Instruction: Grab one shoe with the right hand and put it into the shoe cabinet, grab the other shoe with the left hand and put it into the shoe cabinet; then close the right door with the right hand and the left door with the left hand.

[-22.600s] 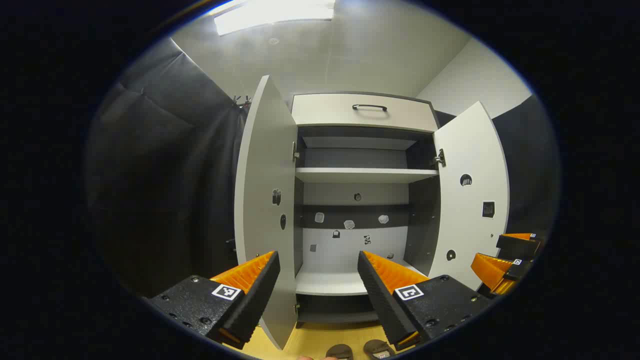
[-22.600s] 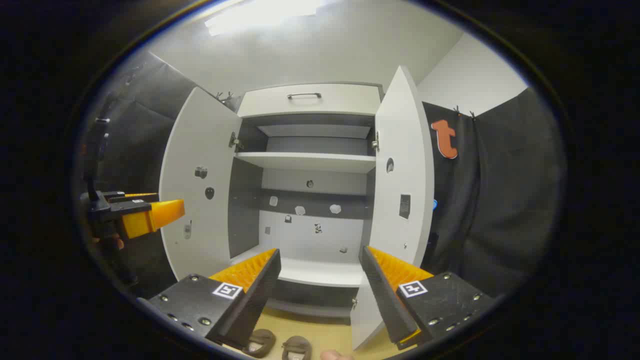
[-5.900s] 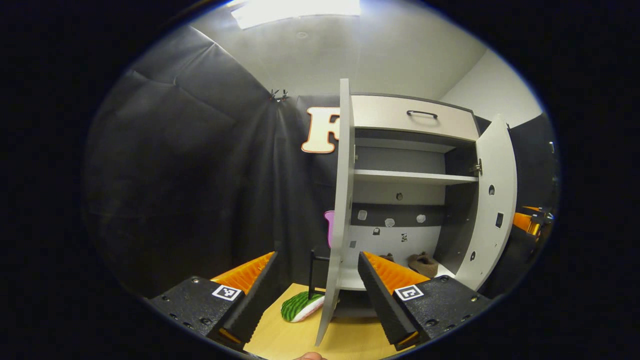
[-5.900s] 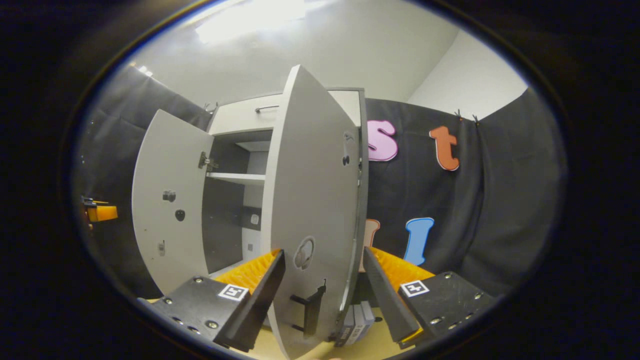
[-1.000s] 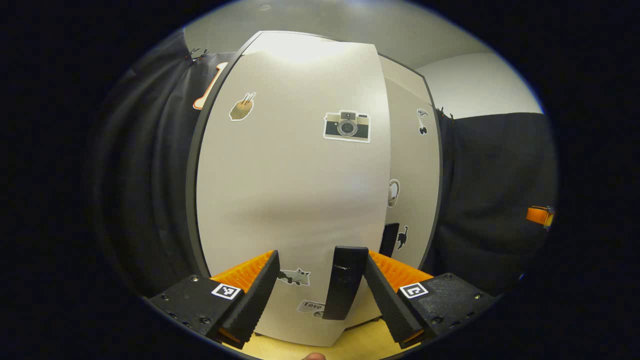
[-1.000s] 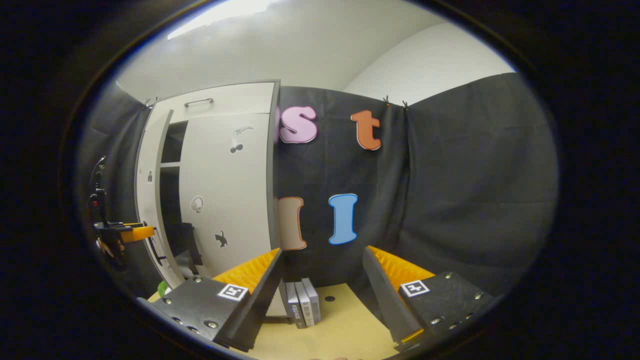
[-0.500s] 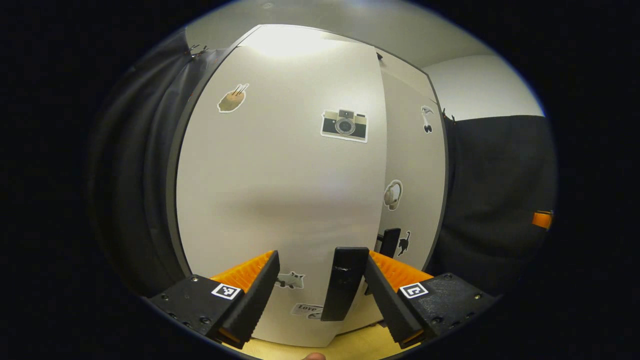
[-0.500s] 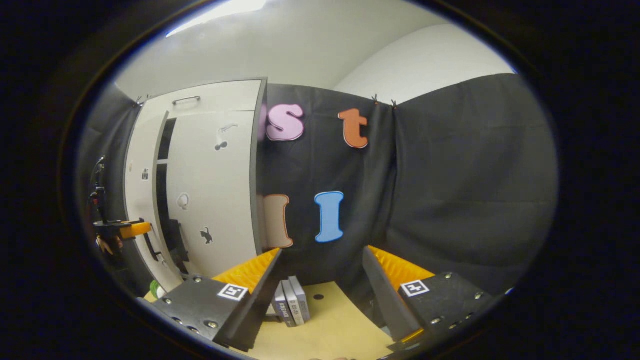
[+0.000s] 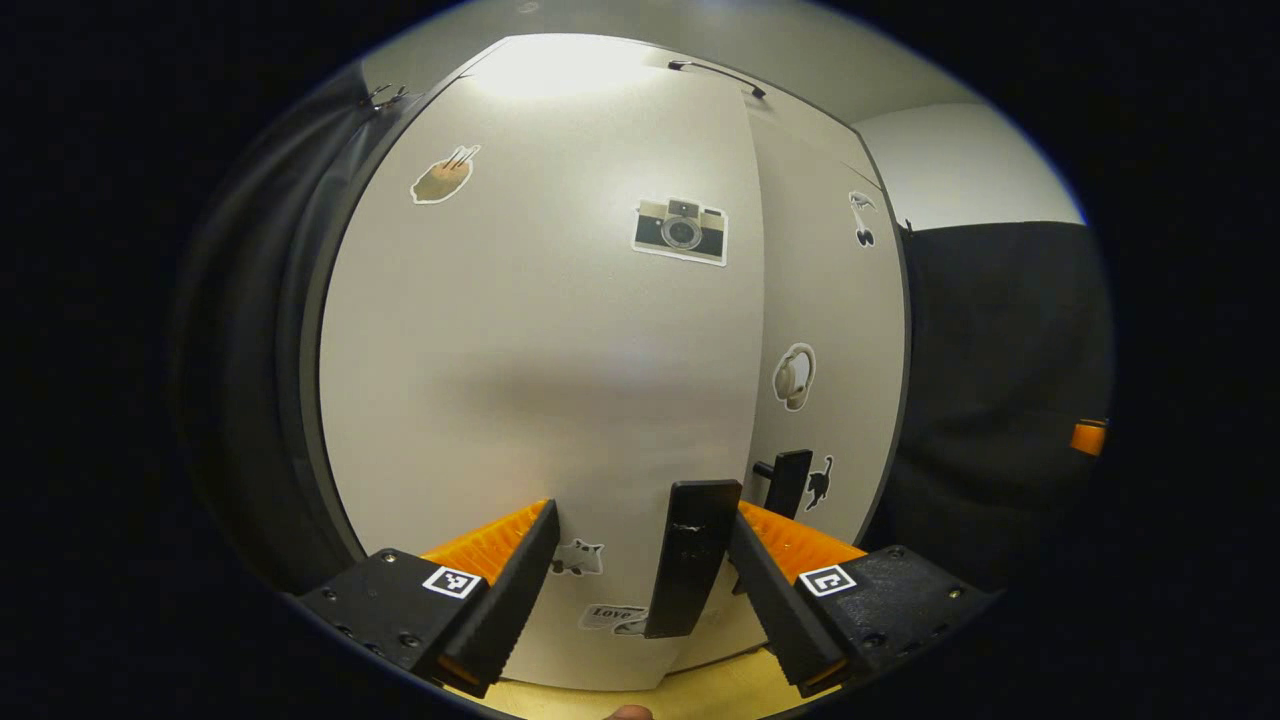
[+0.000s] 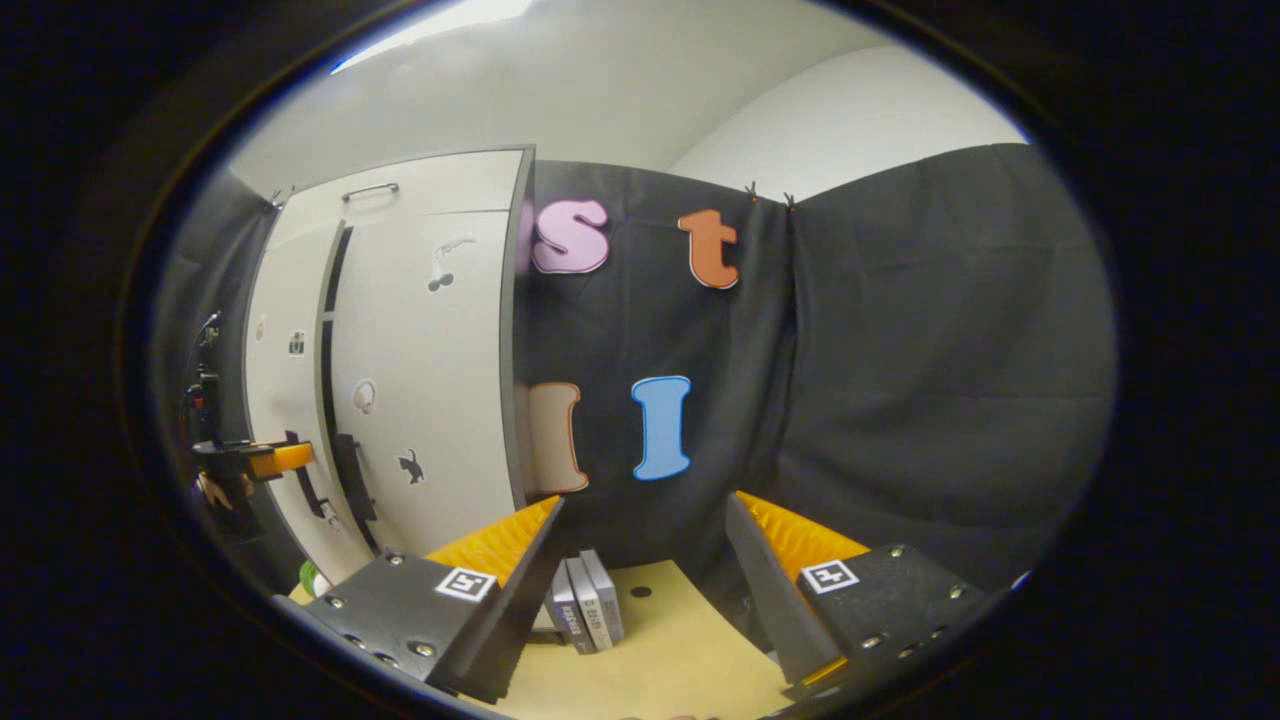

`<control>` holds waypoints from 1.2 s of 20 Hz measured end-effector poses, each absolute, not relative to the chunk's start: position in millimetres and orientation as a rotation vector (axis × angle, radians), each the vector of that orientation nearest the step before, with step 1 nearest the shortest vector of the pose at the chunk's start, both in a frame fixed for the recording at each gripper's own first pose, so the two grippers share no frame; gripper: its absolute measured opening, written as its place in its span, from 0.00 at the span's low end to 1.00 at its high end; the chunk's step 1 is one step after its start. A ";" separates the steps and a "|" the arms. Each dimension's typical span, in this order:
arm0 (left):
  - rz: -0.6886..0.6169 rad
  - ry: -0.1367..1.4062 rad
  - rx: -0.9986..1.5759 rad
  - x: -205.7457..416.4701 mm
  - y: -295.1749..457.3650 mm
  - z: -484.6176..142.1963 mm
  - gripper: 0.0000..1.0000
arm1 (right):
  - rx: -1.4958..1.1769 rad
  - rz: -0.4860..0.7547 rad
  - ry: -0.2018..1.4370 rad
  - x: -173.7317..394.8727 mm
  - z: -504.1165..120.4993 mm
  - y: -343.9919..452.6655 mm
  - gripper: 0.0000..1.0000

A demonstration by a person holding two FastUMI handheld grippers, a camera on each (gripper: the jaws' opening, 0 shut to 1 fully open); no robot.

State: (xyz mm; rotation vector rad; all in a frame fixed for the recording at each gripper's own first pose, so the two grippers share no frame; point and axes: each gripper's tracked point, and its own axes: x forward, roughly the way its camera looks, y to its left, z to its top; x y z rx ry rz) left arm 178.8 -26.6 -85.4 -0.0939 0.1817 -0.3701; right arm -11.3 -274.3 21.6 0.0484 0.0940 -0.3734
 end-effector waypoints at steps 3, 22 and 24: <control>-0.373 0.167 -0.100 174.9 -25.6 -79.1 0.98 | 0.056 -0.357 0.095 -7.2 21.3 -267.4 0.95; -0.169 -0.004 0.072 59.9 36.0 41.5 0.96 | 0.104 -0.081 0.000 18.9 60.3 -162.1 0.95; -0.137 -0.019 0.094 44.3 41.2 50.1 0.95 | 0.105 -0.049 -0.017 20.3 68.2 -146.0 0.95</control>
